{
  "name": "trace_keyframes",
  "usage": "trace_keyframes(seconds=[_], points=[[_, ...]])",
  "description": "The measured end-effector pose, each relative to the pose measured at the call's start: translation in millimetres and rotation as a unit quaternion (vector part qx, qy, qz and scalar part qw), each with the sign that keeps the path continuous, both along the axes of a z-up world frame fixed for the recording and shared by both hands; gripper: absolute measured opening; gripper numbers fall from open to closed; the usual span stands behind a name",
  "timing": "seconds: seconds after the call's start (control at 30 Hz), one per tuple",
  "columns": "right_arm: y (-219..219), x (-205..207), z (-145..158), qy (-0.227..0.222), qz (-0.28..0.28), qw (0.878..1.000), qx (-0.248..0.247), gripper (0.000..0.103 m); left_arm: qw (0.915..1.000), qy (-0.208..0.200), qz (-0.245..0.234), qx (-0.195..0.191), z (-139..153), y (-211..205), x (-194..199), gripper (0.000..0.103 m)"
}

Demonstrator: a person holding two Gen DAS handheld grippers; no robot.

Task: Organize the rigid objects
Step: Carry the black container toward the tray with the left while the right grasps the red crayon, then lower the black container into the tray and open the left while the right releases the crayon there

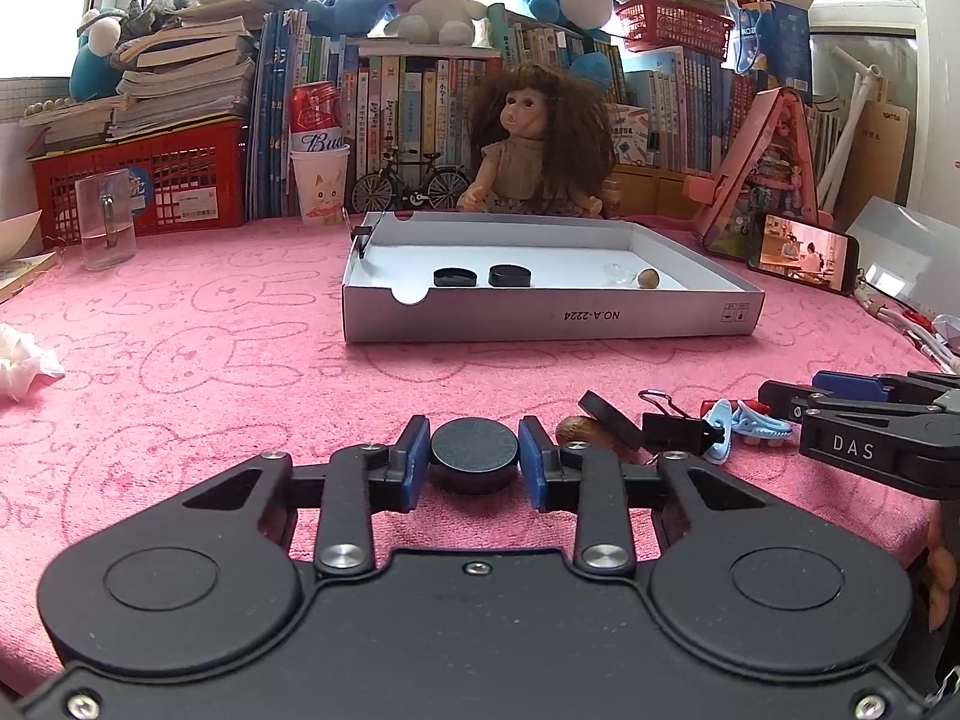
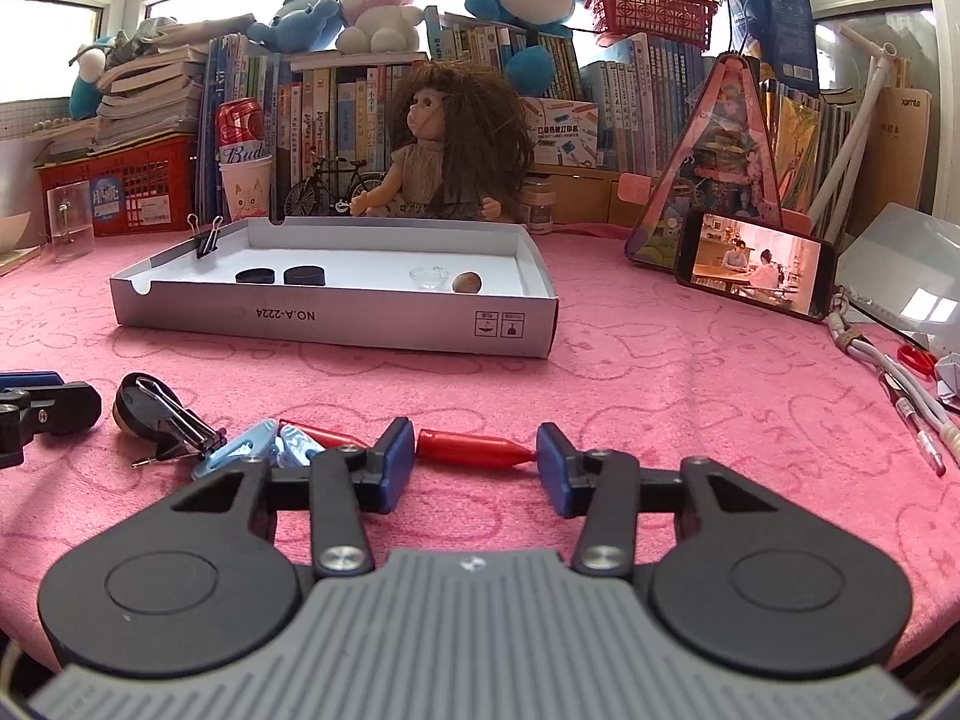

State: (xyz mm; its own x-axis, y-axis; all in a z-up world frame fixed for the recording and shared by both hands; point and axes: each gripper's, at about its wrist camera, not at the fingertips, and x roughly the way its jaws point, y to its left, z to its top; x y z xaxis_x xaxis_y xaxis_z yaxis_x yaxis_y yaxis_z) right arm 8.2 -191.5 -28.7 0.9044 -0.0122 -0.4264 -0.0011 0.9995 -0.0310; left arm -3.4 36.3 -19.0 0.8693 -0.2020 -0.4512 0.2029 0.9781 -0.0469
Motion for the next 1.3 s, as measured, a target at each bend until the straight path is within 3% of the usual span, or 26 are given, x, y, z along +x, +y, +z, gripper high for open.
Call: trace_keyframes(seconds=[0.77, 1.1, 1.3], points=[[-10.8, 29.2, 33.0, -0.038, 0.012, 0.999, 0.023, 0.049, 0.9990, -0.012, 0.024, -0.036, 40.8, 5.4, 47.7, 0.030], [-22.4, 72.2, 46.8, -0.013, 0.015, 0.999, 0.046, 0.049, 0.9993, -0.019, 0.021, -0.025, 56.8, 0.2, 93.4, 0.030], [-24.6, 105.5, 51.3, -0.007, 0.015, 1.000, -0.027, 0.050, 0.9995, -0.009, 0.030, -0.006, 55.5, -0.6, 131.1, 0.030]])
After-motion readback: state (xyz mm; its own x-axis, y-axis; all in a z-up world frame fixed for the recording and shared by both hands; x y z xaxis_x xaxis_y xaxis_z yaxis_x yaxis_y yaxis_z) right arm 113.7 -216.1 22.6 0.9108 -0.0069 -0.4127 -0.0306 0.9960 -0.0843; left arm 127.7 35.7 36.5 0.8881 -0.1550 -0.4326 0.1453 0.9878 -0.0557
